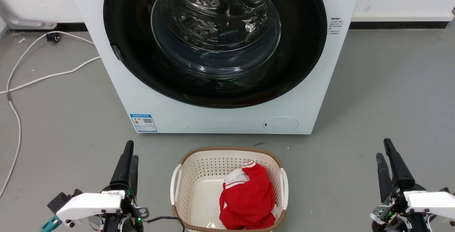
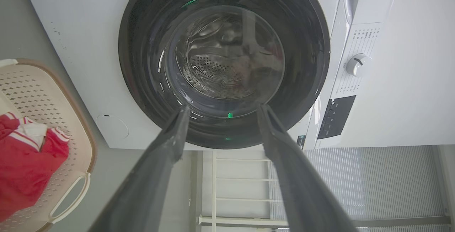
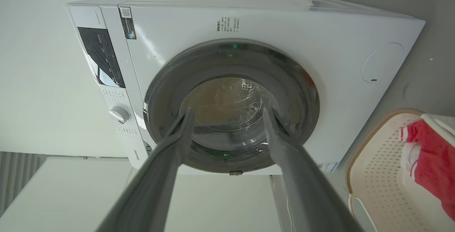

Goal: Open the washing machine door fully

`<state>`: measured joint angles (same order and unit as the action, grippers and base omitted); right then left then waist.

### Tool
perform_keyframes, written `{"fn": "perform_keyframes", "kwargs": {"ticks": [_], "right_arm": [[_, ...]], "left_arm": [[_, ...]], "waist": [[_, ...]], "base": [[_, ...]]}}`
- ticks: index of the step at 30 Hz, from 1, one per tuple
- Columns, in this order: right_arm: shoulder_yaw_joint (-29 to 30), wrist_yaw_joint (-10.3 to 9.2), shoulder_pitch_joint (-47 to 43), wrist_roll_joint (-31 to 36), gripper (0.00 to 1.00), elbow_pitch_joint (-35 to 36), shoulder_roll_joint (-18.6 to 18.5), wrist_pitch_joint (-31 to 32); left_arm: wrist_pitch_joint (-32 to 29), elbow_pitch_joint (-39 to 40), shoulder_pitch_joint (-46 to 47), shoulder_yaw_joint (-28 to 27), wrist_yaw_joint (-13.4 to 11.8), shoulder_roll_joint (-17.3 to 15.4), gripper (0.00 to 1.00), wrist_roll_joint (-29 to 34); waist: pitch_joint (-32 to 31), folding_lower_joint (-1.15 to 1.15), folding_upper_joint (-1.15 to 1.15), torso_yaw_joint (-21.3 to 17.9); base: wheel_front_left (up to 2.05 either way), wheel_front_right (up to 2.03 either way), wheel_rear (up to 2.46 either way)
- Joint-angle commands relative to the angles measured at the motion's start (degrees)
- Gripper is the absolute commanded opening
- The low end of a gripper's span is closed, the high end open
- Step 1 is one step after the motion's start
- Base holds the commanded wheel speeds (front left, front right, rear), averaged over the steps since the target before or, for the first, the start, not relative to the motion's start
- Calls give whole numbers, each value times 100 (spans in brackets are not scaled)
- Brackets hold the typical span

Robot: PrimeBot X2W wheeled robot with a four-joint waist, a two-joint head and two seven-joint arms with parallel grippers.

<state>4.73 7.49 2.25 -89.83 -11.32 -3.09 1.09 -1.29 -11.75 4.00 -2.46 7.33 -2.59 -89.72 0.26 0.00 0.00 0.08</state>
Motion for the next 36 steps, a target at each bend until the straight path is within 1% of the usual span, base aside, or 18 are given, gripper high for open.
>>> {"fn": "perform_keyframes", "kwargs": {"ticks": [1,3,9,17,25,32,36], "right_arm": [[-2,0,71,95,100,142,-10,-41],[16,0,60,300,100,197,-9,-90],[78,0,36,1195,100,424,-6,-227],[24,0,24,2789,100,745,-3,-396],[-74,0,-89,4303,100,897,0,-555],[-76,0,-200,5316,100,967,3,-686],[-101,0,-251,5770,100,1003,4,-749]], "left_arm": [[42,146,169,16,8,-18,100,99],[90,230,182,25,9,-18,100,251],[229,515,234,45,10,-20,100,1057],[402,813,233,13,11,-22,100,2196],[563,943,192,105,13,-24,100,3427],[687,976,158,220,-71,-26,100,4419],[761,934,127,291,-141,-26,100,4939]], "waist": [[0,0,0,1],[1,0,0,2],[8,0,0,11],[14,0,0,5],[5,0,0,3],[-11,0,0,-3],[-24,0,0,-10]], "base": [[0,0,0],[0,0,0],[0,0,0],[0,0,0],[0,0,0],[0,0,0],[0,0,0]]}}
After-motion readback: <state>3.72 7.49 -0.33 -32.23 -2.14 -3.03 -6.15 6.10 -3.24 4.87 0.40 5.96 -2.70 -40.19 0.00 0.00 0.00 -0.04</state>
